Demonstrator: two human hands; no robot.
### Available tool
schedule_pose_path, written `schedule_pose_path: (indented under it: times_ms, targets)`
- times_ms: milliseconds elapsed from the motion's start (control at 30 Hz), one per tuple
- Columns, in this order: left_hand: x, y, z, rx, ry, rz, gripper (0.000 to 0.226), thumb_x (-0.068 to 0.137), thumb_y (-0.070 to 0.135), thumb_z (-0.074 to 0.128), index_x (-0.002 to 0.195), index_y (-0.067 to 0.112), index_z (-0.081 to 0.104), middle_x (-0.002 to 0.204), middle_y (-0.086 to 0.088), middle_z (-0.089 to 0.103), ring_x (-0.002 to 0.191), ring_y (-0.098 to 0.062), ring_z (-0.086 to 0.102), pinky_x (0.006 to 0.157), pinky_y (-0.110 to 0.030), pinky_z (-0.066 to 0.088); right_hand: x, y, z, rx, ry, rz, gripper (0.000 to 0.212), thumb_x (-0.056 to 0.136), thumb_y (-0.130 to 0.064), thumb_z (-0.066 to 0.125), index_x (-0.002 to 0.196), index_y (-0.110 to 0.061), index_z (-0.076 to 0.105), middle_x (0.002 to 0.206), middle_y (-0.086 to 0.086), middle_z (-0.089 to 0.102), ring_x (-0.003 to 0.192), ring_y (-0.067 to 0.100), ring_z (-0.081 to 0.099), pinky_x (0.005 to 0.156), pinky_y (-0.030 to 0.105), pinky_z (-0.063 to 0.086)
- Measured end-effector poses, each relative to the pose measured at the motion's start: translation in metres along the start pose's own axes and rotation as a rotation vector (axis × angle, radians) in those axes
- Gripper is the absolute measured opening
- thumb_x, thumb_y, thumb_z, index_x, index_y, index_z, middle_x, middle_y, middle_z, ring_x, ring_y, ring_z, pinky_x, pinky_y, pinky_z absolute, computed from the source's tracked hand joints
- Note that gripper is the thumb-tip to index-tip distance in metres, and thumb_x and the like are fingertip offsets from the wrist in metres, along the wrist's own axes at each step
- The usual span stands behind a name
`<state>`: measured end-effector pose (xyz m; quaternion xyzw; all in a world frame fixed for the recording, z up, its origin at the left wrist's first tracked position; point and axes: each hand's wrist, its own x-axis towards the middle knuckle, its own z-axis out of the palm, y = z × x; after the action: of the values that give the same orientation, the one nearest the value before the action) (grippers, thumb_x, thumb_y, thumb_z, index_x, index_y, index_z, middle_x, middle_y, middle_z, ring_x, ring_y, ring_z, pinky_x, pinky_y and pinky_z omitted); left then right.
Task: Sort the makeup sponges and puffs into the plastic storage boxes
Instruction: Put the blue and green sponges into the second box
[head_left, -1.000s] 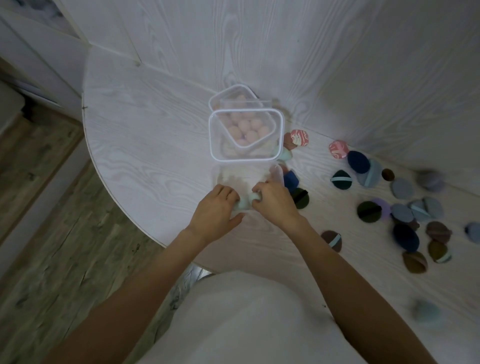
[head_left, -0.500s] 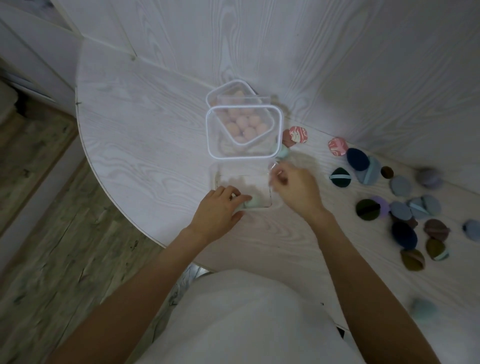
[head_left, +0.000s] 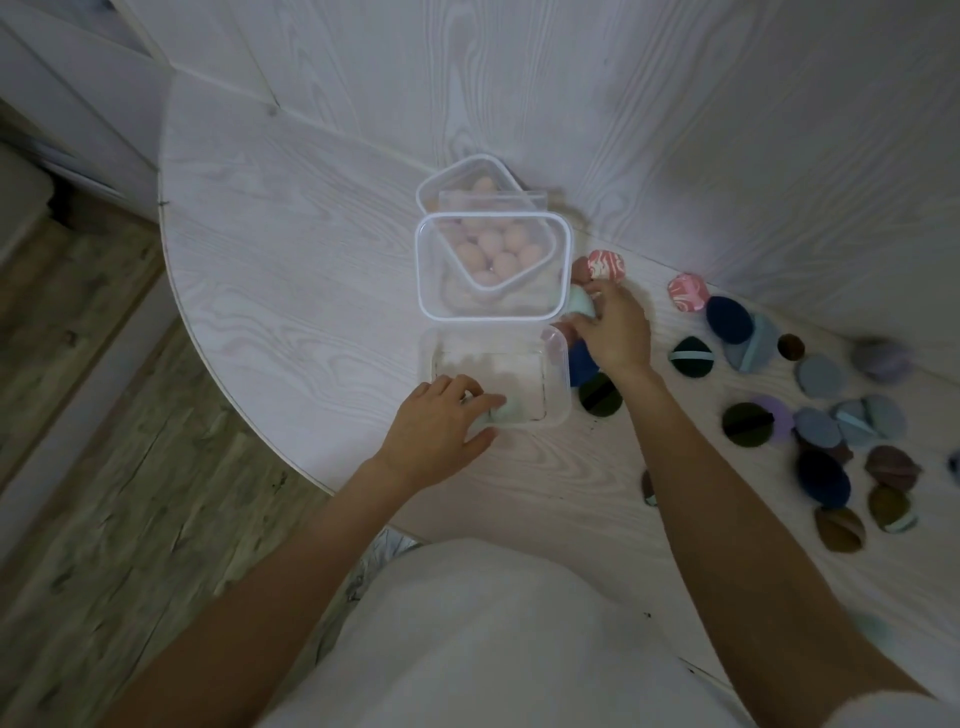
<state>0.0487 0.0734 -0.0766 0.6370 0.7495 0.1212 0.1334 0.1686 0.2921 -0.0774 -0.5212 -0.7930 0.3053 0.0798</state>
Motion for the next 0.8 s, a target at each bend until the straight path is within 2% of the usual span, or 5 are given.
schedule_pose_path:
  times_ms: [133, 300, 500, 600, 800]
  targets:
    - [0.000, 0.001, 0.000, -0.011, 0.021, 0.016, 0.038, 0.084, 0.043, 0.047, 0.108, 0.022, 0.066, 0.107, 0.000, 0.063, 0.090, -0.020, 0.061, 0.071, -0.032, 0.048, -0.055, 0.000, -0.029, 0.047, 0.174, 0.034, 0.039, 0.084, -0.014, 0.065, 0.121, -0.008, 0.054, 0.118, 0.013, 0.053, 0.101, 0.020, 0.053, 0.081, 0.023, 0.040]
    - [0.001, 0.004, -0.001, 0.010, 0.003, 0.052, 0.040, 0.085, 0.043, 0.038, 0.106, 0.020, 0.064, 0.111, 0.006, 0.068, 0.095, -0.018, 0.064, 0.071, -0.030, 0.046, -0.119, -0.020, -0.026, 0.133, 0.135, -0.253, 0.040, 0.079, -0.014, 0.070, 0.117, -0.011, 0.057, 0.100, -0.001, 0.057, 0.082, 0.010, 0.053, 0.069, 0.017, 0.044]
    - [0.000, 0.004, -0.002, 0.058, 0.010, 0.060, 0.041, 0.082, 0.042, 0.038, 0.100, 0.019, 0.067, 0.093, 0.005, 0.072, 0.082, -0.019, 0.067, 0.064, -0.031, 0.048, -0.091, -0.025, 0.011, -0.573, 0.042, -0.455, 0.017, 0.066, -0.018, 0.075, 0.082, -0.013, 0.070, 0.086, 0.004, 0.069, 0.090, 0.027, 0.057, 0.076, 0.033, 0.046]
    - [-0.001, 0.004, 0.002, 0.056, 0.027, 0.033, 0.038, 0.081, 0.040, 0.042, 0.098, 0.020, 0.070, 0.096, 0.005, 0.072, 0.082, -0.019, 0.067, 0.064, -0.030, 0.048, -0.074, -0.026, 0.014, -0.735, -0.129, -0.453, 0.017, 0.078, -0.019, 0.063, 0.091, -0.013, 0.072, 0.110, 0.008, 0.065, 0.116, 0.026, 0.046, 0.093, 0.032, 0.039]
    - [-0.003, 0.004, 0.007, 0.055, 0.050, 0.027, 0.041, 0.082, 0.040, 0.041, 0.100, 0.020, 0.071, 0.099, 0.005, 0.071, 0.084, -0.019, 0.066, 0.065, -0.029, 0.047, -0.075, -0.024, 0.013, -0.677, -0.267, -0.356, 0.030, 0.083, -0.035, 0.059, 0.090, -0.010, 0.073, 0.141, 0.018, 0.040, 0.124, 0.030, 0.040, 0.101, 0.034, 0.033]
